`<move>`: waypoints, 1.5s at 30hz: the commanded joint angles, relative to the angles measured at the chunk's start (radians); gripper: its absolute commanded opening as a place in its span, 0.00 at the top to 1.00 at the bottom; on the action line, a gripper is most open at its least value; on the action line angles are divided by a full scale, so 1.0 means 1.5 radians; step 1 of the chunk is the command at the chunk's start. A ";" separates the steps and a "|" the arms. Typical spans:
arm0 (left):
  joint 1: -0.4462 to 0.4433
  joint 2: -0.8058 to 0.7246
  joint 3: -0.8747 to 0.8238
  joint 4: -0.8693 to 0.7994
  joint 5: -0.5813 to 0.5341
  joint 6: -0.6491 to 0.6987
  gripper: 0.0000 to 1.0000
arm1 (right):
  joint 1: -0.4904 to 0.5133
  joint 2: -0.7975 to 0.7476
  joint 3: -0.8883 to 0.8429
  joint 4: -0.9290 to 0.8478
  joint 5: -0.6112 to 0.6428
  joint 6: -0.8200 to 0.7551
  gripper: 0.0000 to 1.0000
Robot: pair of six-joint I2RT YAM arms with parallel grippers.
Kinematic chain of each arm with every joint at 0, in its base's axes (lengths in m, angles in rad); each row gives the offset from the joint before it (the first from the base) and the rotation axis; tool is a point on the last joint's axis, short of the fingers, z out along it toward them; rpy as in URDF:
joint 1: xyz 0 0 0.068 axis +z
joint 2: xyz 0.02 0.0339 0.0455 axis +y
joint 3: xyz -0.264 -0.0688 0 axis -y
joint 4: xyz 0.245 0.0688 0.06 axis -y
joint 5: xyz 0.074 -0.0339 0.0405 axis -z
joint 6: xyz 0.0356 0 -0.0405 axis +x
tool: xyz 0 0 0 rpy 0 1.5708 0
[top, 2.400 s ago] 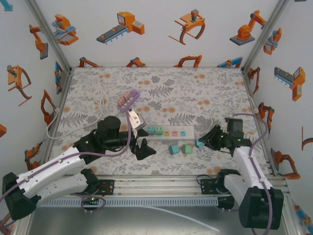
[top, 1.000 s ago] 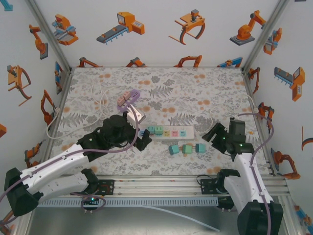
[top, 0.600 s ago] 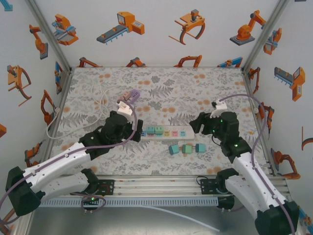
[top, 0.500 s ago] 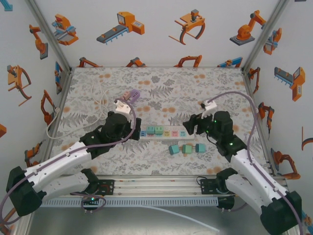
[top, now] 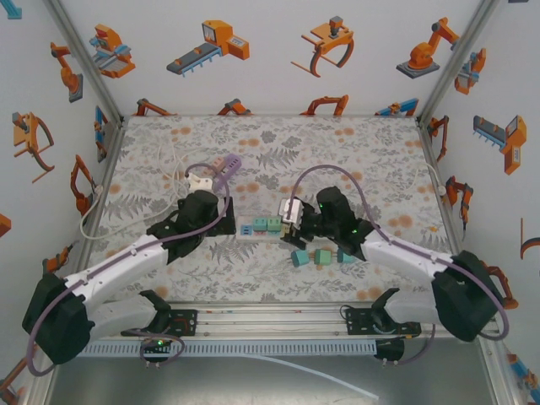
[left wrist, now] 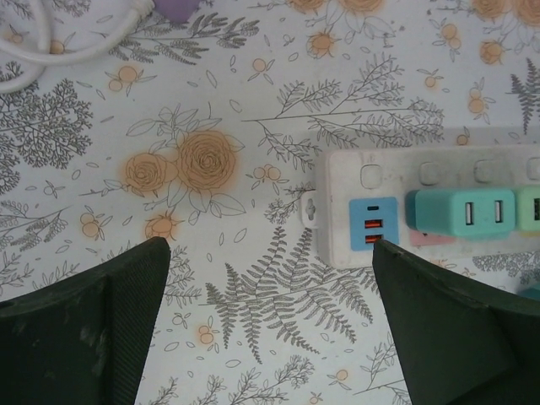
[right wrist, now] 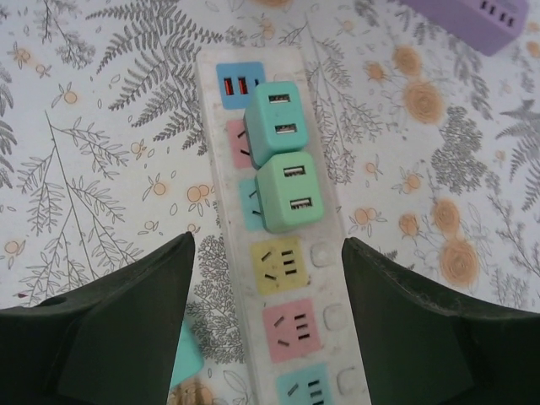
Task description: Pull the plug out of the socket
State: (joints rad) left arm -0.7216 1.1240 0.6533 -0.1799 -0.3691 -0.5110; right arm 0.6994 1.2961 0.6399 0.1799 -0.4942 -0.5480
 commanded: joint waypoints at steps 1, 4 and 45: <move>0.006 0.028 0.009 0.028 0.019 -0.024 0.00 | 0.008 0.055 0.047 0.003 -0.021 -0.054 0.36; 0.009 0.059 0.013 0.044 0.046 -0.014 0.00 | 0.009 0.102 0.069 0.019 -0.030 -0.047 0.36; -0.013 0.247 0.025 0.037 0.056 0.005 0.09 | 0.006 0.209 0.169 0.008 -0.128 0.009 0.79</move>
State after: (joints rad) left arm -0.7326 1.4330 0.7044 -0.0746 -0.2501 -0.5152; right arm 0.6994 1.6203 0.8467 0.1375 -0.5823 -0.5827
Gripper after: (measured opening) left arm 0.914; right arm 0.342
